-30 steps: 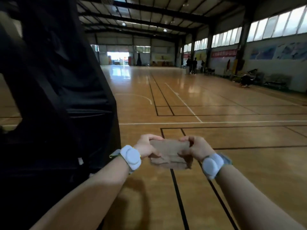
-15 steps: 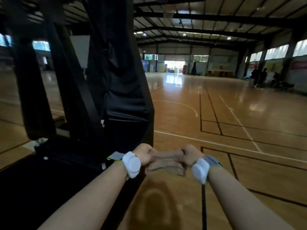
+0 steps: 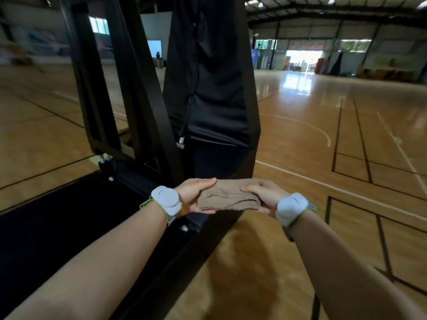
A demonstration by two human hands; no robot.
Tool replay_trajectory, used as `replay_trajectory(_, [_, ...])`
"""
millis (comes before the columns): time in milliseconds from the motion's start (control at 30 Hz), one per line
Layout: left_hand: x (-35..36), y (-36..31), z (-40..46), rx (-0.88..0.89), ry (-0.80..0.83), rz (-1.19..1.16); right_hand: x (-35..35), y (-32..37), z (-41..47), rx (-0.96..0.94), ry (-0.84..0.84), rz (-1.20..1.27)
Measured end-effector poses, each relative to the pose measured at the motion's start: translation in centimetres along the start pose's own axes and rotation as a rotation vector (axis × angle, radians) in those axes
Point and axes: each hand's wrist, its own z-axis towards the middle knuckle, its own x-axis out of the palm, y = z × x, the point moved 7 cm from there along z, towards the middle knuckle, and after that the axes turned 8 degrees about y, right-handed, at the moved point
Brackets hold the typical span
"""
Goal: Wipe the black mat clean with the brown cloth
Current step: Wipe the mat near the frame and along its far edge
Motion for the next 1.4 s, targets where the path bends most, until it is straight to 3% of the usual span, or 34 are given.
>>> replay_trajectory(133, [-6.3, -0.1, 1.9, 0.025, -0.05, 0.001, 2.2, 1.2, 5.7, 0.013, 0.052, -0.117])
replay_trajectory(367, [-15.4, -1.3, 2.4, 0.204, -0.13, -0.088, 8.0, 3.9, 14.6, -0.044, 0.265, -0.025])
replay_trajectory(467, [-19.3, -0.4, 2.5, 0.202, -0.181, -0.208, 11.0, 4.8, 17.9, -0.098, 0.313, 0.038])
replay_trajectory(700, [-26.5, 1.9, 1.0, 0.081, -0.269, -0.414, 18.3, 4.6, 24.6, -0.015, 0.385, 0.154])
replay_trajectory(867, [-31.4, 5.1, -0.2, 0.027, -0.552, -0.292, 24.1, 4.7, 28.8, -0.062, 0.416, -0.04])
replay_trajectory(1033, [-35.6, 9.0, -0.4, -0.048, -0.743, -0.468, 29.7, 4.2, 34.0, -0.061, 0.398, -0.067])
replay_trajectory(1200, [-36.3, 9.6, 1.9, -0.144, -0.54, -0.465, 34.9, 1.1, 38.2, 0.105, 0.359, 0.087])
replay_trajectory(1333, [-38.5, 12.5, 3.7, -0.067, -0.661, -0.633, 38.8, -4.7, 40.1, 0.53, 0.578, 0.167])
replay_trajectory(1400, [-39.5, 14.9, 4.4, -0.084, -0.778, -0.702, 40.3, -7.6, 40.6, 0.609, 0.705, 0.085])
